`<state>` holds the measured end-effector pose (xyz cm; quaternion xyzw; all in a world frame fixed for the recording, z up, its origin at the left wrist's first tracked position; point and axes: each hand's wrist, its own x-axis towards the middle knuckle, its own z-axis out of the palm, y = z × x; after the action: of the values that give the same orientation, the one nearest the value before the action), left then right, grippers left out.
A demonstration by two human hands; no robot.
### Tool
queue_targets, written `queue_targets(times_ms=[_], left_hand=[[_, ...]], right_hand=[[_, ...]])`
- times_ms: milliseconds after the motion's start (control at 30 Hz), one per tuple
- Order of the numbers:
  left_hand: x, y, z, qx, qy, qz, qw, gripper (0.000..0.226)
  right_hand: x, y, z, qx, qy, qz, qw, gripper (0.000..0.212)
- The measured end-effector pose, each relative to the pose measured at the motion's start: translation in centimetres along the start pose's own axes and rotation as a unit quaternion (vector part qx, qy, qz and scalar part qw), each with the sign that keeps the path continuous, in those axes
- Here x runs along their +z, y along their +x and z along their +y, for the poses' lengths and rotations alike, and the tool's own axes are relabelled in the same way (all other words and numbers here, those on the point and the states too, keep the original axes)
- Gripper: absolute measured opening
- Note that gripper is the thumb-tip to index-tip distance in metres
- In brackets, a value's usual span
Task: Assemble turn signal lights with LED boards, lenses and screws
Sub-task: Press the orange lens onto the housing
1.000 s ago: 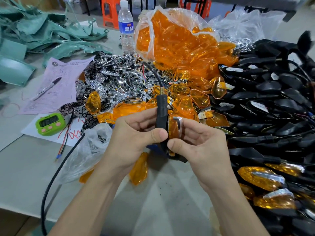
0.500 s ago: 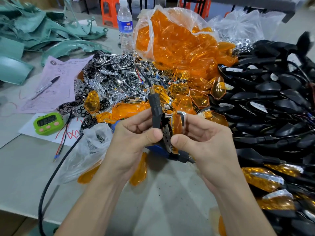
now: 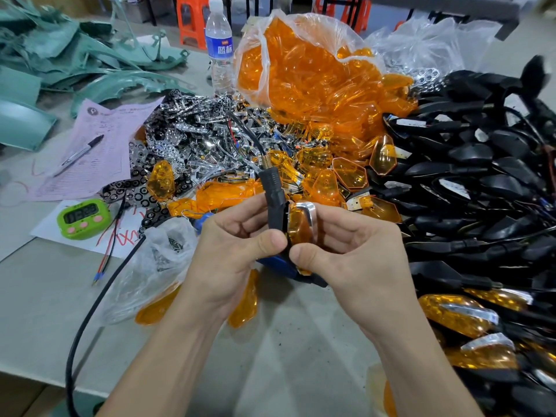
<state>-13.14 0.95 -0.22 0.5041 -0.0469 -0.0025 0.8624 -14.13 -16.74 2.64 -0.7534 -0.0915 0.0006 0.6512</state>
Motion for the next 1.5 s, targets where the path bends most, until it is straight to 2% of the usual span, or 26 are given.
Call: queue_targets(times_ms=[100, 267, 500, 633, 733, 800, 867, 933, 1000, 1133, 1200, 1333, 1433, 1500], left_hand=[[-0.1, 0.1, -0.1, 0.004, 0.008, 0.002, 1.000, 0.084], [-0.5, 0.0, -0.2, 0.005, 0.013, 0.000, 1.000, 0.086], [-0.3, -0.3, 0.0, -0.002, 0.012, -0.007, 1.000, 0.077], [-0.2, -0.5, -0.1, -0.023, -0.003, -0.026, 0.999, 0.074], [-0.1, -0.7, 0.2, -0.011, -0.010, -0.035, 0.999, 0.070], [-0.1, -0.6, 0.3, -0.007, 0.021, -0.038, 0.999, 0.064], [-0.2, -0.4, 0.5, 0.000, 0.097, -0.023, 0.995, 0.052], [-0.3, 0.0, 0.6, 0.004, 0.154, 0.002, 0.988, 0.047], [-0.1, 0.2, 0.5, -0.001, 0.171, 0.023, 0.985, 0.042], [0.5, 0.2, -0.1, -0.010, 0.178, 0.063, 0.982, 0.036], [0.5, 0.1, -0.2, 0.009, 0.185, 0.060, 0.981, 0.035], [0.6, 0.0, -0.3, 0.040, 0.147, 0.075, 0.985, 0.045], [0.3, 0.0, -0.6, 0.032, 0.049, 0.058, 0.997, 0.048], [0.0, 0.1, -0.8, 0.038, -0.014, 0.044, 0.998, 0.050]], right_hand=[[0.2, 0.0, 0.0, 0.004, -0.015, 0.001, 1.000, 0.053], [0.5, -0.2, -0.4, -0.020, -0.032, -0.023, 0.999, 0.042], [1.1, -0.3, -0.6, -0.069, -0.087, -0.026, 0.993, 0.044], [1.8, -0.3, -1.2, -0.107, -0.188, 0.011, 0.976, 0.039], [2.0, -0.2, -1.2, -0.106, -0.206, 0.014, 0.973, 0.041], [2.1, -0.1, -1.3, -0.112, -0.242, 0.012, 0.964, 0.043], [2.3, -0.1, -1.1, -0.118, -0.274, 0.018, 0.954, 0.050], [2.6, -0.2, -0.5, -0.119, -0.261, 0.022, 0.958, 0.055], [3.0, -0.1, 0.5, -0.117, -0.261, 0.032, 0.958, 0.061], [4.1, 0.1, 1.7, -0.180, -0.310, 0.118, 0.926, 0.066], [4.2, -0.2, 2.3, -0.198, -0.290, 0.124, 0.928, 0.068], [3.0, -0.4, 3.1, -0.179, -0.184, 0.092, 0.962, 0.073], [2.0, -0.4, 3.0, -0.033, -0.002, 0.092, 0.995, 0.075], [1.7, -0.3, 2.9, 0.070, 0.201, 0.054, 0.976, 0.065]])
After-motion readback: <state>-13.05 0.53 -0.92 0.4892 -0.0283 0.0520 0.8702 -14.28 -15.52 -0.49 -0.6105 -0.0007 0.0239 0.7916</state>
